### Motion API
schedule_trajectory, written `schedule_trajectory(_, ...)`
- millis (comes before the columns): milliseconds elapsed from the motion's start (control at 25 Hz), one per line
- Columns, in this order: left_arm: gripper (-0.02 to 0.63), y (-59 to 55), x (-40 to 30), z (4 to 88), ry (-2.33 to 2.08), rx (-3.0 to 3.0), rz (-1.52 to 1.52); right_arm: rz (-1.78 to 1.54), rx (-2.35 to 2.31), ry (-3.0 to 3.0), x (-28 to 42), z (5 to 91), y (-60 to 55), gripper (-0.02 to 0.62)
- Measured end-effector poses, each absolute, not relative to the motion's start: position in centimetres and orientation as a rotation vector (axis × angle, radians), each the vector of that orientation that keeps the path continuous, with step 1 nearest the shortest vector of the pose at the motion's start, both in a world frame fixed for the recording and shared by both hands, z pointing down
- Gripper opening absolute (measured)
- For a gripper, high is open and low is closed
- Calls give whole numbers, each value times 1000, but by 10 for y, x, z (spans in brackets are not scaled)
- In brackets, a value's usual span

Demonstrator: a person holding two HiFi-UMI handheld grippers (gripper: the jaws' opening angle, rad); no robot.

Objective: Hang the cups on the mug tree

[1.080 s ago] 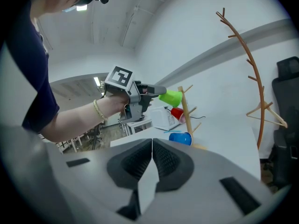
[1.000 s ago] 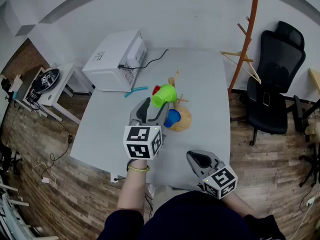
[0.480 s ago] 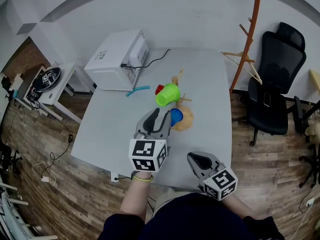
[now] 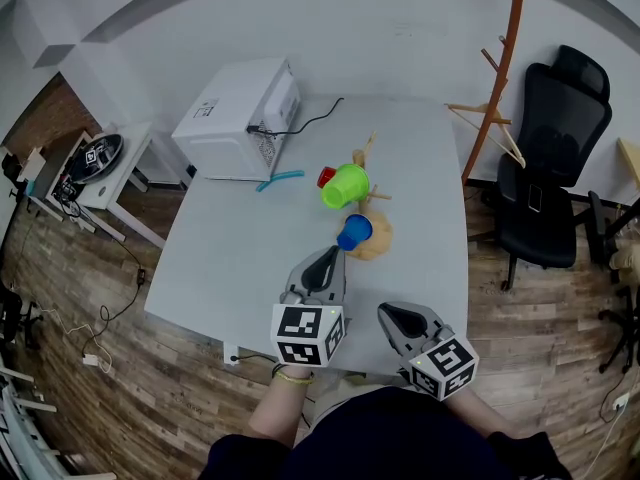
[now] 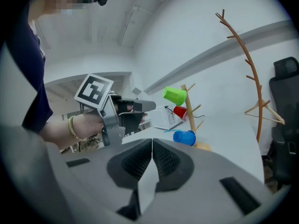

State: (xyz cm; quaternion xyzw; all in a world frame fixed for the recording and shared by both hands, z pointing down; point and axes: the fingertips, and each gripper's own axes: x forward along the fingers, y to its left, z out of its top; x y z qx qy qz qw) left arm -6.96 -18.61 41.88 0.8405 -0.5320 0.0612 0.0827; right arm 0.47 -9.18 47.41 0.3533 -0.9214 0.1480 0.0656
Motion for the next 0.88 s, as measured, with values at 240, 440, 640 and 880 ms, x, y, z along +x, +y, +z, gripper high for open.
schedule_trajectory(240, 20, -157, -76, 437, -1506, 2515, 183, 449, 1134, -2755, 0, 471, -85, 29)
schedule_trajectory(440, 20, -130, -86, 444, -1444, 2512, 182, 455, 1181, -2738, -10, 466, -72, 29)
schedule_trajectory(640, 20, -110, -98, 447, -1420, 2505, 192, 466, 1217, -2720, -19, 464, -56, 29)
schedule_trajectory(880, 20, -85, -114, 451, -1409, 2492, 190, 469, 1206, -2699, -36, 466, -39, 29)
